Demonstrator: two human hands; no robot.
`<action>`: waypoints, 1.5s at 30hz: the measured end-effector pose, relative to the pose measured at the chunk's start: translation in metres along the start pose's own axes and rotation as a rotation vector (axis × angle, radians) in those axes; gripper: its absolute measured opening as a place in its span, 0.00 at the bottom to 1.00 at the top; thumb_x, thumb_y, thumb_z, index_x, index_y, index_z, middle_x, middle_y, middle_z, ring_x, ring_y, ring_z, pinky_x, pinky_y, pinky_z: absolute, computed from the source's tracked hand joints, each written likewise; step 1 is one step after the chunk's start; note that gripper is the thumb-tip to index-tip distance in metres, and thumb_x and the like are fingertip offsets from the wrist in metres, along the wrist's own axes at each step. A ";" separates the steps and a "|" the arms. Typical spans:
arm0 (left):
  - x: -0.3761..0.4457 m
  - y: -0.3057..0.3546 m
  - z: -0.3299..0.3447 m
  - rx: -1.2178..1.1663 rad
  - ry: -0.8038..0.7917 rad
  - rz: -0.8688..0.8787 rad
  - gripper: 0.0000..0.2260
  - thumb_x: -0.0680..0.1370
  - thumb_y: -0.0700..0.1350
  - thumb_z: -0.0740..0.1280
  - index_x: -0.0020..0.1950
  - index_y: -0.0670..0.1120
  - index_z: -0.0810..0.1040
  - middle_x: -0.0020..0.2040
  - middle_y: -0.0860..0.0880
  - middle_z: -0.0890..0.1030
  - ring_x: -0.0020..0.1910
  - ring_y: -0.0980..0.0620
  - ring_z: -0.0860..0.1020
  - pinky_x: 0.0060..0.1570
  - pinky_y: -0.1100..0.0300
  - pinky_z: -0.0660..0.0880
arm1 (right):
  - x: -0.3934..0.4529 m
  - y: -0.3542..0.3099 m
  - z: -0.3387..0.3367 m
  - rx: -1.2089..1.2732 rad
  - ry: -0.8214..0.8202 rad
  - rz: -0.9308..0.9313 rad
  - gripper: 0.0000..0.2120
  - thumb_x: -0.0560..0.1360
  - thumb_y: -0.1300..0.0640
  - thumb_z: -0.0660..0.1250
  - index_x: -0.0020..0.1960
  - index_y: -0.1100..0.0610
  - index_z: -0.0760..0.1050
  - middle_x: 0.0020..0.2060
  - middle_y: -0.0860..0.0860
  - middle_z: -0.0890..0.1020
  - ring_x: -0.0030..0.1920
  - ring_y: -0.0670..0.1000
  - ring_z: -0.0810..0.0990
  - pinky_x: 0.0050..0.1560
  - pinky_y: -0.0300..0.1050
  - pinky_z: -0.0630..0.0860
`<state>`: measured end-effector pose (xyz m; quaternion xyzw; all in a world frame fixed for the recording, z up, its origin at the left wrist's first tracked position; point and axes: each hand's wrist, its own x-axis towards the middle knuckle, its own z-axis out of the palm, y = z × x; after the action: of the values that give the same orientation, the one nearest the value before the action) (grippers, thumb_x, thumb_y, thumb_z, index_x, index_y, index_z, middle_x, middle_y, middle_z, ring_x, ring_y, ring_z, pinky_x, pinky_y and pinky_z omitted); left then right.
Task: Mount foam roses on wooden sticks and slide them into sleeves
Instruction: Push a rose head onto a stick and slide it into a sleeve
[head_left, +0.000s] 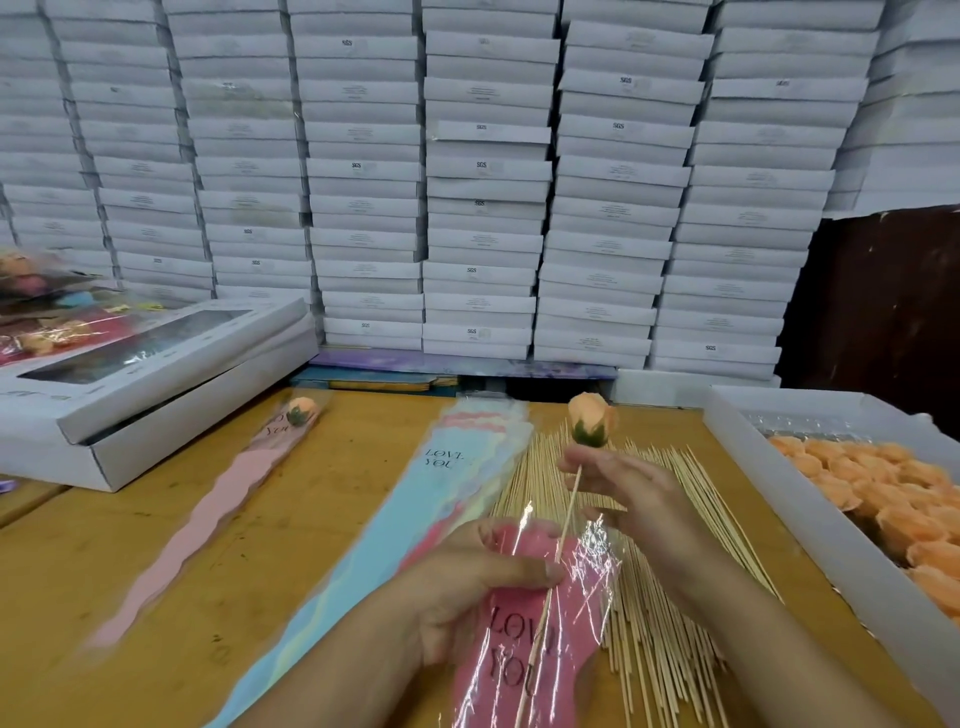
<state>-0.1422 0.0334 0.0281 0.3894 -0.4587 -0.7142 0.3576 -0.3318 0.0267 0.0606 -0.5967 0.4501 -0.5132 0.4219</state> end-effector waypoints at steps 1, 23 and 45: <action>0.000 0.001 0.000 -0.005 0.016 0.003 0.28 0.65 0.32 0.78 0.64 0.38 0.79 0.55 0.34 0.83 0.52 0.38 0.80 0.62 0.40 0.77 | -0.003 0.002 -0.001 -0.020 -0.017 -0.002 0.21 0.64 0.28 0.64 0.47 0.38 0.84 0.51 0.39 0.85 0.53 0.39 0.81 0.55 0.48 0.74; -0.003 0.001 0.000 0.055 -0.027 -0.026 0.28 0.64 0.35 0.80 0.63 0.36 0.79 0.53 0.36 0.84 0.47 0.40 0.84 0.50 0.49 0.82 | 0.004 0.005 -0.016 -0.160 0.030 -0.009 0.11 0.80 0.59 0.65 0.57 0.48 0.80 0.50 0.46 0.85 0.47 0.43 0.84 0.44 0.38 0.81; 0.001 0.001 0.005 0.069 0.120 0.009 0.19 0.75 0.47 0.74 0.62 0.38 0.81 0.56 0.36 0.84 0.57 0.38 0.82 0.60 0.48 0.79 | -0.013 0.020 0.004 -0.069 -0.006 0.017 0.12 0.81 0.58 0.63 0.49 0.51 0.86 0.49 0.45 0.85 0.50 0.42 0.83 0.47 0.36 0.78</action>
<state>-0.1470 0.0340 0.0300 0.4416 -0.4625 -0.6718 0.3739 -0.3308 0.0346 0.0375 -0.6088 0.4712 -0.4919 0.4068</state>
